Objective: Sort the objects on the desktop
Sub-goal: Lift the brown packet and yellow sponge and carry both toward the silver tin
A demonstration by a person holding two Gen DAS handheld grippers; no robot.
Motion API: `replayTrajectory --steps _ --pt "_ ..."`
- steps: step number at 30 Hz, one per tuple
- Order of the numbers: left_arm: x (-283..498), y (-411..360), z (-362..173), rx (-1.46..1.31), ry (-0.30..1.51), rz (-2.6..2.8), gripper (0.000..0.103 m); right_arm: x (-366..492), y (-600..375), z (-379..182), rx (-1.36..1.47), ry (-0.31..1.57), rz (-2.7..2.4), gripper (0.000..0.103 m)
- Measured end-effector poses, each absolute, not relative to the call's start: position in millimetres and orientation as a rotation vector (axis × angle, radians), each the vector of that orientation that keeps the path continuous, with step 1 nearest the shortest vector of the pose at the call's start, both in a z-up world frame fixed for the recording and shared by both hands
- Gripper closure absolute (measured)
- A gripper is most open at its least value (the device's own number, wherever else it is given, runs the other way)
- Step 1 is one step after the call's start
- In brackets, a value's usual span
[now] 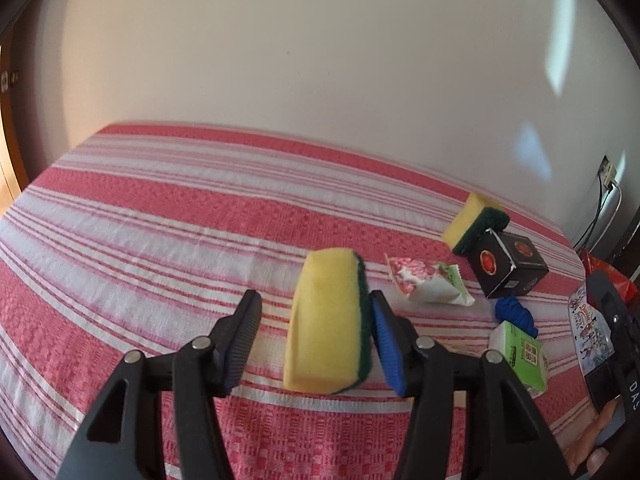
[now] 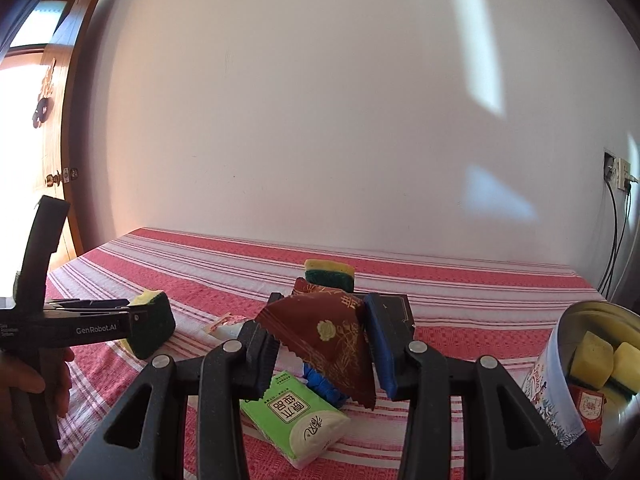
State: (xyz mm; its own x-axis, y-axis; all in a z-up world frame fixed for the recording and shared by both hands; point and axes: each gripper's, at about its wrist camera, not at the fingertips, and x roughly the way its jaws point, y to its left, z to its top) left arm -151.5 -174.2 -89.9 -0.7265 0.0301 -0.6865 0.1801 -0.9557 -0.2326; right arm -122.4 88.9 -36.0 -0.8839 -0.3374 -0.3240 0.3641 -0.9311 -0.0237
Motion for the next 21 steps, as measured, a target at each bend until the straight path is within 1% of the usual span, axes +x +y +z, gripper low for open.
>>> replayTrajectory --steps 1,2,3,4,5,10,13,18,21 --pt "-155 -178 -96 1.170 0.479 -2.786 0.048 -123 89 -36 0.452 0.117 -2.737 0.060" --pt "-157 -183 -101 1.202 0.524 -2.768 0.051 -123 89 -36 0.453 0.119 -2.736 0.060" --pt "-157 -186 -103 1.210 0.564 -2.762 0.059 -122 88 -36 0.454 0.123 -2.735 0.060" --pt "-154 -189 -103 1.191 0.591 -2.772 0.064 -122 88 -36 0.453 0.125 -2.735 0.060" --pt "-152 -189 -101 1.177 0.606 -2.794 0.075 -121 88 -36 0.451 0.125 -2.735 0.060" --pt "-141 -181 -90 1.070 0.532 -2.808 0.074 -119 90 -35 0.447 0.118 -2.741 0.060" --pt "-124 -175 -77 0.920 0.488 -2.853 0.074 -119 91 -37 0.430 0.112 -2.749 0.060" --pt "-93 -159 -54 0.583 0.373 -2.922 0.074 -112 90 -36 0.375 0.143 -2.786 0.060" --pt "-83 -146 -44 0.474 0.282 -2.943 0.074 -109 96 -35 0.356 0.128 -2.803 0.060"
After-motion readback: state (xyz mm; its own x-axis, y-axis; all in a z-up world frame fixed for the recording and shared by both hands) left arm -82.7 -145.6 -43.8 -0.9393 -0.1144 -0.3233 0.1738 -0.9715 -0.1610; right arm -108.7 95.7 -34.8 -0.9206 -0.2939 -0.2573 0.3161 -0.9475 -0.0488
